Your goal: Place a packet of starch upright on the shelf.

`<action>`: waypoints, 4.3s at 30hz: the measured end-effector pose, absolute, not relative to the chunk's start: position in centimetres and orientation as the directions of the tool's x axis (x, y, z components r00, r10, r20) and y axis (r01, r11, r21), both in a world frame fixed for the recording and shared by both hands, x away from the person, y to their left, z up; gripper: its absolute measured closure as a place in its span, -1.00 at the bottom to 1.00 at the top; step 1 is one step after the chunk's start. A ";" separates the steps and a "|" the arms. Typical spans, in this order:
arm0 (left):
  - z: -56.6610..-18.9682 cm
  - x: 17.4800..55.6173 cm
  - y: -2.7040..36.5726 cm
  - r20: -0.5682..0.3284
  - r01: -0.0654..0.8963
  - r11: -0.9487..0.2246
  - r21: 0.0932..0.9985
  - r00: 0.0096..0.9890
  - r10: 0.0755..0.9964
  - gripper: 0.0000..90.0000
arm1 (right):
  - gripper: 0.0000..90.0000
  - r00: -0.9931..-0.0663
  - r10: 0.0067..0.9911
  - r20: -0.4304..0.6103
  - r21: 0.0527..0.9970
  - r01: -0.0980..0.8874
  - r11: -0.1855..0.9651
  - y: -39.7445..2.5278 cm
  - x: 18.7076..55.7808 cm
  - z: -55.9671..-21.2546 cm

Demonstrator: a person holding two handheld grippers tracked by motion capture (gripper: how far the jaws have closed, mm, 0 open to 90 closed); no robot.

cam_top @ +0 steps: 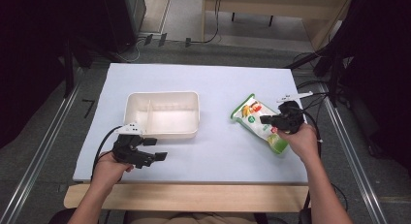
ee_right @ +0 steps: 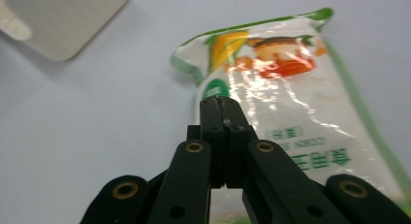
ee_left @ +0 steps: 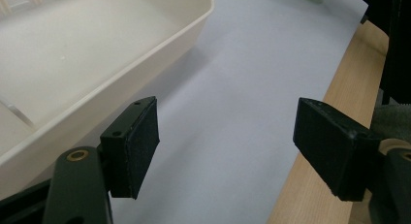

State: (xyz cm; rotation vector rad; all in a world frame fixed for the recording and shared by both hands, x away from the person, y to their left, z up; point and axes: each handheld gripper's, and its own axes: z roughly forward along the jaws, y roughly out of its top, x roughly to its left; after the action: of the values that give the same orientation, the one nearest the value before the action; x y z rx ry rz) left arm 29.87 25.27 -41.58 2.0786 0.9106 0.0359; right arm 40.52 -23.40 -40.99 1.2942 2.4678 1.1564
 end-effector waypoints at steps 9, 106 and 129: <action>-41.7 29.8 24.8 -0.252 0.570 -0.410 0.712 0.753 0.608 -0.43 | 1.00 -0.533 0.822 0.202 0.655 0.698 0.291 -26.7 43.5 -42.3; -41.4 30.6 24.5 -0.251 0.533 -0.392 0.750 0.778 0.576 -0.44 | 1.00 -0.692 0.709 0.135 0.649 0.603 0.464 -17.3 44.5 -41.5; -41.5 28.8 25.8 -0.247 0.547 -0.381 0.746 0.757 0.605 -0.44 | 1.00 -0.649 0.747 0.143 0.514 0.694 0.504 -15.6 52.4 -44.8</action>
State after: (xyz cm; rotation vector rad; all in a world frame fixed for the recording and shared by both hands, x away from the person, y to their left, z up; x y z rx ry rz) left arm 28.83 25.80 -41.54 2.0664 0.8635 0.0826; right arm 52.38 -15.63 -44.76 1.2682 2.6389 0.8331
